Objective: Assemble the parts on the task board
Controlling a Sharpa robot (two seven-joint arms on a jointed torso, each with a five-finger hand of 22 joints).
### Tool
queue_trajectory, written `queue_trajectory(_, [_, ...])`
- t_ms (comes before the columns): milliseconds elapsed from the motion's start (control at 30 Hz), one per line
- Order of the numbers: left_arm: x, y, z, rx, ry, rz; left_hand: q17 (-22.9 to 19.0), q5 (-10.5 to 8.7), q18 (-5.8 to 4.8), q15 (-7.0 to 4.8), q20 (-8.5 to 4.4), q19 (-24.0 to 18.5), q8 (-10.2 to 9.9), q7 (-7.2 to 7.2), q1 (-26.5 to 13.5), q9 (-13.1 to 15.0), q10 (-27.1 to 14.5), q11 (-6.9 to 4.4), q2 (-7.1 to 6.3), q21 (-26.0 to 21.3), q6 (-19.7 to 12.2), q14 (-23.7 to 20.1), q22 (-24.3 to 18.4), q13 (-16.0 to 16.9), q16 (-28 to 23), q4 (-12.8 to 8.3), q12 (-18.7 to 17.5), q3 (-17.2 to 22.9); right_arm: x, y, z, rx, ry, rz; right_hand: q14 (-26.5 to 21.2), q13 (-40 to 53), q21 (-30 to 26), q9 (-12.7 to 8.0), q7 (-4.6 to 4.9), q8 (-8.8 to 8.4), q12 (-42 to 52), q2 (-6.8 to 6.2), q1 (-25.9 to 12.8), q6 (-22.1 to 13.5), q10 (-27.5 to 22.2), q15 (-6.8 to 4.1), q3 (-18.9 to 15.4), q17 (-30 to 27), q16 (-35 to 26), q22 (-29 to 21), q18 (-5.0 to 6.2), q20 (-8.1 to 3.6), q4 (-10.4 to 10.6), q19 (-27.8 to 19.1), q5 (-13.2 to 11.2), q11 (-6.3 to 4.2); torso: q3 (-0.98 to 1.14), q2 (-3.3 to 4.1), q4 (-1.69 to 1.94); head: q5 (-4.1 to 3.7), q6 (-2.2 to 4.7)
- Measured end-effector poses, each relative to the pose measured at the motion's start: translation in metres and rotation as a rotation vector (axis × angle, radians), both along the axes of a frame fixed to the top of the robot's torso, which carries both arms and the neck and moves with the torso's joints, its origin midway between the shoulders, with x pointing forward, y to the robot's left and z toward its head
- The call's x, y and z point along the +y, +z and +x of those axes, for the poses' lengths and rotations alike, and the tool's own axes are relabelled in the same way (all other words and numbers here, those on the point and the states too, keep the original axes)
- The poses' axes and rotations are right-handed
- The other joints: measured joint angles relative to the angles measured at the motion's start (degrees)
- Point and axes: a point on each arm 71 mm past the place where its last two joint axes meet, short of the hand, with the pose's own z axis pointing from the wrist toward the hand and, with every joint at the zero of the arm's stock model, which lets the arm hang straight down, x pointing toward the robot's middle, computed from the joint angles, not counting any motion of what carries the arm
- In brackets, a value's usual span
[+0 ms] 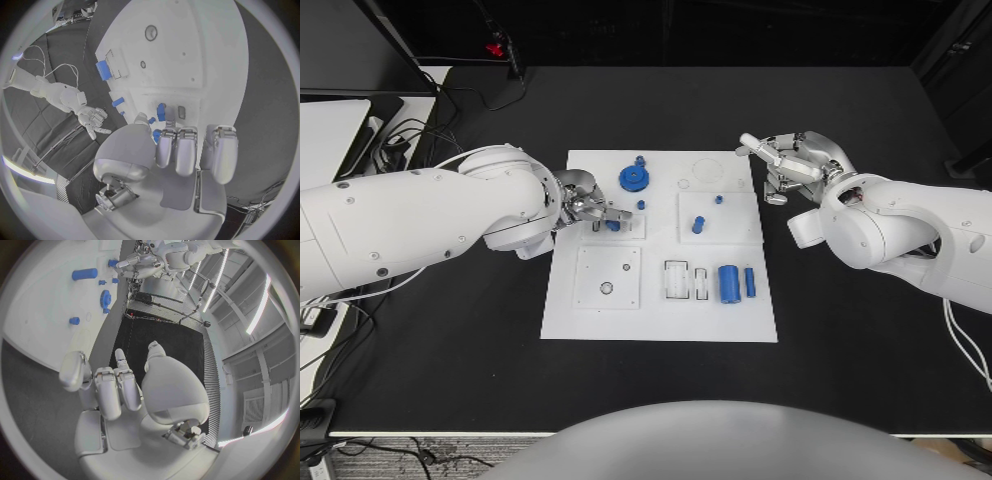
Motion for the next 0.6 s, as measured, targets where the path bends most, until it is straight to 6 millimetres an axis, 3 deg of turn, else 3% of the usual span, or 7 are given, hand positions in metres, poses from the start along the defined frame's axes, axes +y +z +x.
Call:
queue_trajectory(100, [-0.0005,0.0002,0.0002,-0.003,-0.001,-0.004,0.0,4.81,0.0,0.0,0.0,0.0,-0.4,-0.13,3.8,-0.3,0.2,-0.21,-0.26,0.0,-0.1,0.0,0.0,0.0,0.0,0.3,0.0,0.8,0.0,-0.0001,0.0,0.0,0.0,0.0,0.0,0.0,0.0,0.0,0.0,0.0,0.0,0.0,0.0,0.0,0.0,0.0,0.0,0.0,0.0,0.0,0.0,0.0,0.0,0.0,0.0,0.0,-0.01,0.0,0.0,0.0,0.0])
queue_trajectory(167, [-0.0009,0.0004,0.0003,-0.005,-0.002,-0.006,0.0,9.35,0.0,0.0,0.0,0.0,-0.7,-0.2,6.4,-0.6,0.2,-0.21,-0.7,0.0,-0.2,0.0,0.0,0.0,0.0,0.4,0.0,1.7,-0.0001,-0.0001,0.0001,0.0,0.0,0.0,0.0,0.0,0.0,0.0,0.0,0.0,0.0,0.0,0.0,0.0,0.0,0.0,0.0,0.0,0.0,0.0,-0.01,0.0,0.0,0.0,0.0,0.0,-0.02,-0.01,0.0,0.0,0.0])
queue_trajectory(267, [-0.0012,0.0006,0.0004,-0.007,-0.003,-0.009,0.0,13.37,0.0,-0.14,0.0,0.0,-0.9,-0.23,9.2,-0.9,0.3,-0.39,-1.35,0.0,-0.2,0.0,0.0,0.2,0.0,0.5,0.0,2.8,-0.0001,-0.0002,0.0,0.001,0.0,0.0,0.0,0.0,0.0,0.0,0.0,0.0,0.0,0.0,0.0,0.0,0.0,0.0,0.0,0.0,0.0,0.0,0.0,0.0,0.0,0.0,0.0,0.0,-0.01,-0.01,0.0,0.02,0.0])
queue_trajectory(367, [-0.0014,0.0007,0.0004,-0.009,-0.004,-0.011,0.0,14.55,0.0,-0.4,0.0,0.0,-1.0,-0.43,10.6,-1.1,0.3,-0.71,-1.73,0.0,0.0,0.0,0.0,0.2,0.0,0.5,0.1,3.3,-0.0002,-0.0002,0.0,0.001,-0.001,0.0,0.0,0.0,0.0,0.0,0.0,0.0,0.0,0.0,0.0,0.0,0.0,0.0,0.0,0.0,0.0,0.0,0.0,0.0,0.0,0.0,0.0,0.0,-0.01,-0.01,0.0,0.03,0.0])
queue_trajectory(600, [-0.0018,0.0009,0.0006,-0.012,-0.007,-0.015,0.0,14.77,0.0,-0.4,-0.21,-0.2,-1.0,-0.63,11.6,-1.2,0.3,-0.72,-1.59,0.0,0.2,0.0,0.0,0.2,0.0,0.6,0.5,3.5,-0.0002,-0.0003,0.0,0.001,-0.001,-0.001,0.0,0.0,0.0,0.0,0.0,0.0,0.0,0.0,0.0,0.0,0.0,0.0,0.0,0.0,0.0,0.0,-0.01,0.0,0.0,0.0,0.0,0.0,0.01,-0.01,0.0,0.01,0.0])
